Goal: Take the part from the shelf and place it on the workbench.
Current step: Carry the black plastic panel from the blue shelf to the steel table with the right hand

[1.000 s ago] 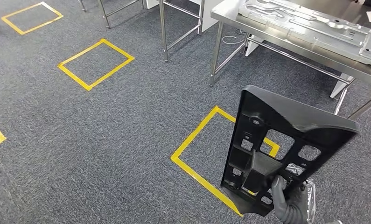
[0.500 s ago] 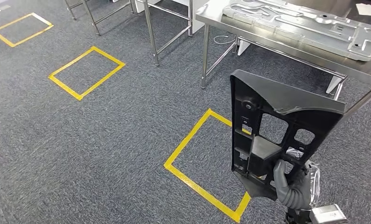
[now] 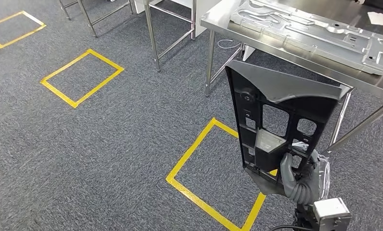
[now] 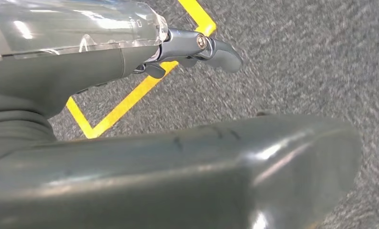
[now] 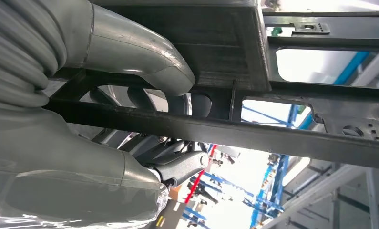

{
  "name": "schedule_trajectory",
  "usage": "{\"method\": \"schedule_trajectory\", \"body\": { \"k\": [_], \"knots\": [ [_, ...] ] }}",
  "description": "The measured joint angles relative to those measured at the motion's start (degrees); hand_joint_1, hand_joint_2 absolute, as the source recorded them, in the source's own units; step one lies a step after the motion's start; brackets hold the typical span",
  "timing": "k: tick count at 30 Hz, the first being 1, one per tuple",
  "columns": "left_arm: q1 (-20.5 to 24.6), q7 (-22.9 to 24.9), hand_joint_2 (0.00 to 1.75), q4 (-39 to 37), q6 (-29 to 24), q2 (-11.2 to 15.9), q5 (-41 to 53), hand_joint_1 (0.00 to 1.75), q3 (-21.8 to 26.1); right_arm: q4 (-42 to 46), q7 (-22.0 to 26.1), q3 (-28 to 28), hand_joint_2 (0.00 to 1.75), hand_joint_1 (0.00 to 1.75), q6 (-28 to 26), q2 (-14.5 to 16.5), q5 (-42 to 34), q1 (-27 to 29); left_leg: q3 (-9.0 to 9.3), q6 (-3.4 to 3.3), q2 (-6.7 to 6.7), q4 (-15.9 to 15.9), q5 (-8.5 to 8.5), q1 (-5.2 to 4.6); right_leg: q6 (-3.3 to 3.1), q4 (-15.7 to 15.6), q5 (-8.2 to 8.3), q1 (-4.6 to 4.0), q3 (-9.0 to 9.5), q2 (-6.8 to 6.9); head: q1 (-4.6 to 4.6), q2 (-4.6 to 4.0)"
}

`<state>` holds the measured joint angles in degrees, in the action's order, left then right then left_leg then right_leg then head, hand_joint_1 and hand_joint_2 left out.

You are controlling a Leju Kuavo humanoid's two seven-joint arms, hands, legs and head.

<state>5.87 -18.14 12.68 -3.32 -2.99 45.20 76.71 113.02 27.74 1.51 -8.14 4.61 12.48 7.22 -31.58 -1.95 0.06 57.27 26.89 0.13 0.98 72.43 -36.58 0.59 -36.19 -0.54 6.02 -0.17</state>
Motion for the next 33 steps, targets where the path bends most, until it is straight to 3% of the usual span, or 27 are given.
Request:
{"method": "schedule_trajectory", "body": {
  "k": [1, 2, 4, 6, 7, 9, 11, 15, 16, 17, 18, 20, 22, 24, 26, 28, 30, 31, 32, 33],
  "knots": [
    [-0.08, 0.00, 0.00, 0.00, 0.02, 0.00, -0.07, 0.00, 0.00, 0.00, -0.08, 0.03, 1.75, 1.75, 0.20, -0.11, 0.17, -0.14, 0.59, 0.23, -0.06, 0.01, 0.53, 0.20, 0.38, 0.49, 0.39, 0.33, -1.30, 0.06, 0.00, 0.00],
    [-0.15, 0.00, 0.00, 0.00, 0.02, -0.02, -0.14, 0.00, 0.00, 0.00, -0.20, 0.08, 1.75, 1.75, 0.51, -0.21, 0.30, -0.40, 1.35, 0.52, 0.04, 0.02, 1.14, 0.43, 0.74, -0.91, 2.07, 0.65, -1.72, 0.24, -0.01, 0.00],
    [-0.27, 0.00, 0.00, 0.00, -0.03, -0.09, -0.45, 0.00, 0.02, -0.03, -0.48, 0.21, 1.75, 1.75, 1.46, -0.44, 0.36, -1.33, 3.17, 1.21, 0.42, 0.07, 2.57, 0.80, 1.24, -7.00, 7.75, 1.05, -1.01, 1.88, -0.01, 0.00],
    [-0.35, 0.02, 0.00, 0.00, -0.20, -0.16, -0.85, 0.00, 0.05, -0.14, -0.83, 0.49, 1.75, 1.75, 2.51, -0.61, 0.01, -2.51, 4.45, 2.14, 1.05, 0.18, 3.88, 0.82, 0.65, -11.33, 10.72, 0.65, -0.50, 3.95, -0.07, 0.00],
    [-0.38, 0.04, 0.00, 0.00, -0.30, -0.18, -1.04, 0.00, 0.08, -0.22, -1.00, 0.68, 1.75, 1.75, 3.00, -0.65, -0.20, -3.09, 4.93, 2.64, 1.50, 0.27, 4.33, 0.74, 0.00, -11.75, 10.64, 0.34, -0.57, 4.22, -0.08, 0.00],
    [-0.25, 0.09, 0.00, 0.00, -0.43, -0.25, -1.24, 0.00, 0.12, -0.35, -1.30, 1.08, 1.75, 1.75, 3.84, -0.73, -0.49, -4.27, 5.39, 3.44, 2.35, 0.80, 4.73, 0.69, -1.29, -11.88, 10.38, 0.19, -0.25, 2.97, -0.07, 0.00],
    [0.08, 0.13, 0.00, 0.00, -0.45, -0.36, -1.27, 0.00, 0.14, -0.45, -1.49, 1.35, 1.75, 1.75, 4.29, -0.78, -0.61, -5.31, 4.27, 3.82, 1.97, 3.90, 4.84, 0.85, -2.08, -12.34, 9.88, 0.34, 0.76, 1.71, -0.07, 0.00],
    [0.11, 0.28, 0.00, 0.00, -0.44, -0.42, -1.19, 0.00, 0.16, -1.10, -2.07, 1.63, 1.75, 1.75, 4.76, -0.80, -0.88, -6.49, -4.76, 3.98, 0.55, 16.53, 9.18, 1.03, -2.97, -12.70, 8.49, 0.15, 2.74, -0.56, -0.05, 0.00],
    [0.02, 0.33, 0.00, 0.00, -0.43, -0.42, -1.16, 0.00, 0.16, -1.32, -2.20, 1.64, 1.75, 1.75, 4.86, -0.80, -0.96, -6.53, -6.37, 3.87, 0.47, 17.39, 9.64, 1.00, -3.01, -12.71, 8.01, 0.03, 3.36, -1.15, -0.05, 0.00],
    [-0.04, 0.37, 0.00, 0.00, -0.42, -0.42, -1.14, 0.00, 0.16, -1.52, -2.28, 1.64, 1.75, 1.75, 4.93, -0.80, -1.01, -6.56, -7.10, 3.67, 0.42, 16.40, 8.89, 0.94, -3.02, -12.72, 7.51, -0.08, 4.07, -1.70, -0.05, 0.00],
    [-0.08, 0.39, 0.00, 0.00, -0.41, -0.42, -1.12, 0.00, 0.16, -1.69, -2.33, 1.64, 1.75, 1.75, 4.98, -0.80, -1.05, -6.62, -7.10, 3.34, 0.25, 13.78, 6.82, 0.80, -2.99, -12.73, 6.99, -0.19, 4.83, -2.20, -0.05, 0.00],
    [-0.18, 0.40, 0.00, 0.00, -0.40, -0.35, -1.09, 0.00, 0.16, -2.01, -2.37, 1.63, 1.75, 1.75, 5.01, -0.80, -1.12, -6.77, -6.31, 2.36, -0.96, 6.95, 0.96, 0.40, -2.78, -12.79, 5.99, -0.28, 6.05, -3.12, -0.07, 0.00],
    [-0.31, 0.44, 0.00, 0.00, -0.40, -0.28, -1.07, 0.00, 0.17, -2.31, -2.43, 1.63, 1.75, 1.75, 5.03, -0.81, -1.16, -6.95, -5.71, 1.55, -2.09, 3.30, -1.92, -0.03, -2.20, -12.85, 5.35, -0.20, 6.61, -4.01, -0.07, 0.00],
    [-0.23, 0.48, 0.00, 0.01, -0.39, -0.29, -1.05, 0.00, 0.18, -2.45, -2.46, 1.63, 1.75, 1.75, 5.04, -0.90, -1.15, -7.04, -4.86, 1.08, -1.88, 2.49, -1.72, -0.13, -1.48, -12.76, 5.33, -0.18, 6.91, -4.43, -0.07, 0.00],
    [-0.07, 0.48, 0.00, 0.02, -0.38, -0.38, -1.05, 0.00, 0.18, -2.47, -2.46, 1.64, 1.75, 1.75, 5.03, -1.11, -1.14, -7.20, -3.32, 0.54, -1.31, 1.28, -1.67, 0.06, -0.91, -10.99, 5.25, -0.26, 6.45, -3.02, -0.07, 0.00],
    [-0.01, 0.48, 0.00, 0.02, -0.37, -0.46, -1.04, 0.00, 0.18, -2.49, -2.43, 1.69, 1.75, 1.75, 5.02, -1.26, -1.18, -7.50, -1.98, 0.03, -0.72, 0.54, -1.21, 0.13, -0.46, -5.67, 3.62, -0.22, 3.35, -0.96, -0.08, 0.00],
    [-0.08, 0.49, 0.00, 0.02, -0.37, -0.46, -1.04, 0.00, 0.18, -2.60, -2.43, 1.73, 1.75, 1.75, 5.02, -1.39, -1.20, -7.58, -1.06, -0.15, -0.13, 0.46, -0.37, 0.13, -0.03, 0.30, 1.26, 0.01, -1.25, -0.20, -0.07, 0.00],
    [-0.13, 0.49, 0.00, 0.02, -0.37, -0.46, -1.04, 0.00, 0.18, -2.69, -2.44, 1.73, 1.75, 1.75, 5.02, -1.46, -1.16, -7.54, -0.48, -0.09, 0.07, 0.47, 0.14, 0.14, 0.21, 1.52, 1.00, 0.15, -2.82, -0.08, -0.07, 0.00],
    [-0.18, 0.50, 0.00, 0.02, -0.37, -0.47, -1.05, 0.00, 0.18, -2.81, -2.46, 1.73, 1.75, 1.75, 5.03, -1.53, -1.10, -7.52, 0.20, 0.03, 0.22, 0.47, 0.69, 0.16, 0.41, 0.99, 1.86, 0.27, -3.48, 0.04, -0.07, 0.00],
    [-0.21, 0.51, 0.00, 0.02, -0.36, -0.49, -1.04, 0.00, 0.18, -2.89, -2.49, 1.73, 1.75, 1.75, 5.04, -1.58, -1.02, -7.52, 1.01, 0.19, 0.33, 0.47, 1.27, 0.18, 0.54, -1.43, 3.98, 0.36, -3.18, 0.21, -0.07, 0.00]
  ]
}}
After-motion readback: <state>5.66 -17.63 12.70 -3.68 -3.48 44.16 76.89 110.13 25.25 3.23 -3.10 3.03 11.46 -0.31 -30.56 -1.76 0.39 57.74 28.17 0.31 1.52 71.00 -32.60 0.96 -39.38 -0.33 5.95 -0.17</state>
